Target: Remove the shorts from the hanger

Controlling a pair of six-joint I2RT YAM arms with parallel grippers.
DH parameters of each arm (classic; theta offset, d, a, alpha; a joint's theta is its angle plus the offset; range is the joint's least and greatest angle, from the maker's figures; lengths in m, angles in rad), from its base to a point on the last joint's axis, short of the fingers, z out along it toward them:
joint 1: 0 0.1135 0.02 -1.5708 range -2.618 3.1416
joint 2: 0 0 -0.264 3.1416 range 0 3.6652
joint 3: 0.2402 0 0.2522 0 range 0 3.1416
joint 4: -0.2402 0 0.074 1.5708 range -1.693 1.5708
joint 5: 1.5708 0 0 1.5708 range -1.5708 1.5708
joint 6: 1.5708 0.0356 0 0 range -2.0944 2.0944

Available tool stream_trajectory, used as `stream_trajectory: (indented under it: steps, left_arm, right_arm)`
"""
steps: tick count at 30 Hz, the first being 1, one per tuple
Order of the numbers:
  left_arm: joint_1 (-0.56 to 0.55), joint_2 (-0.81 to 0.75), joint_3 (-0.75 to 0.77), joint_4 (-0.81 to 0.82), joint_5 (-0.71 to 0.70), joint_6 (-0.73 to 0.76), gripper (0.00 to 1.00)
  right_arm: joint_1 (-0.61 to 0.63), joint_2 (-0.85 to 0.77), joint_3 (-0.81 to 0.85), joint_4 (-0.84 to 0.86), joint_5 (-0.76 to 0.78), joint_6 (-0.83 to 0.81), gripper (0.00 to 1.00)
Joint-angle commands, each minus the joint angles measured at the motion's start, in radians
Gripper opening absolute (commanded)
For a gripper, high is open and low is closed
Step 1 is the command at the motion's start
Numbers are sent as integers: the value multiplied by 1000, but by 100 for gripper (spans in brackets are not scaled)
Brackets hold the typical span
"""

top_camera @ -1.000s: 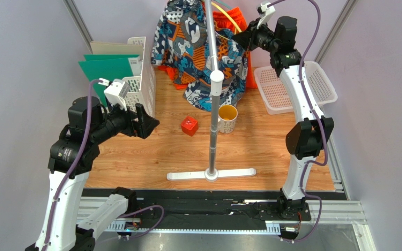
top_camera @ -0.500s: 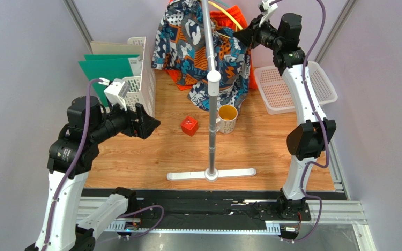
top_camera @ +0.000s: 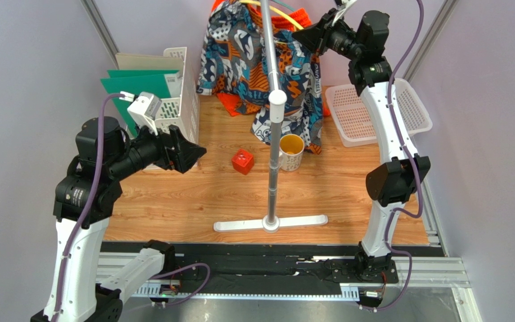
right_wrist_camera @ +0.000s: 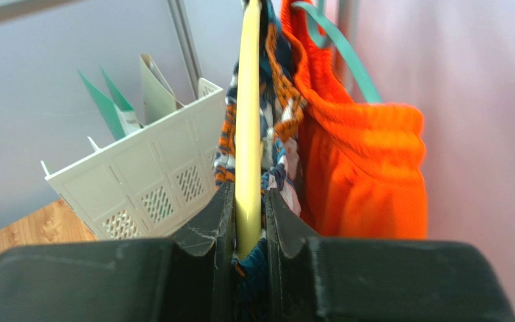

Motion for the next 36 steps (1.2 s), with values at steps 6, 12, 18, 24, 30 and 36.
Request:
stream_trajectory:
  steps: [6, 12, 18, 24, 30, 36]
  left_arm:
    - [-5, 55, 122, 24, 40, -61, 96]
    - [-5, 147, 279, -4, 28, -94, 96]
    - [-5, 239, 368, 16, -16, -159, 93]
    - [-3, 382, 356, 70, -45, -301, 79]
    - [-2, 618, 362, 232, -29, -450, 75]
    - [-7, 828, 388, 430, -84, -475, 80]
  right_arm:
    - [59, -77, -45, 175, 54, 66, 0]
    - [57, -62, -84, 258, 30, 57, 0]
    - [57, -5, -27, 241, 11, 66, 0]
    - [57, -45, -99, 253, -4, 74, 0]
    - [57, -79, -183, 327, 17, 129, 0]
    - [62, -68, -175, 367, 37, 204, 0]
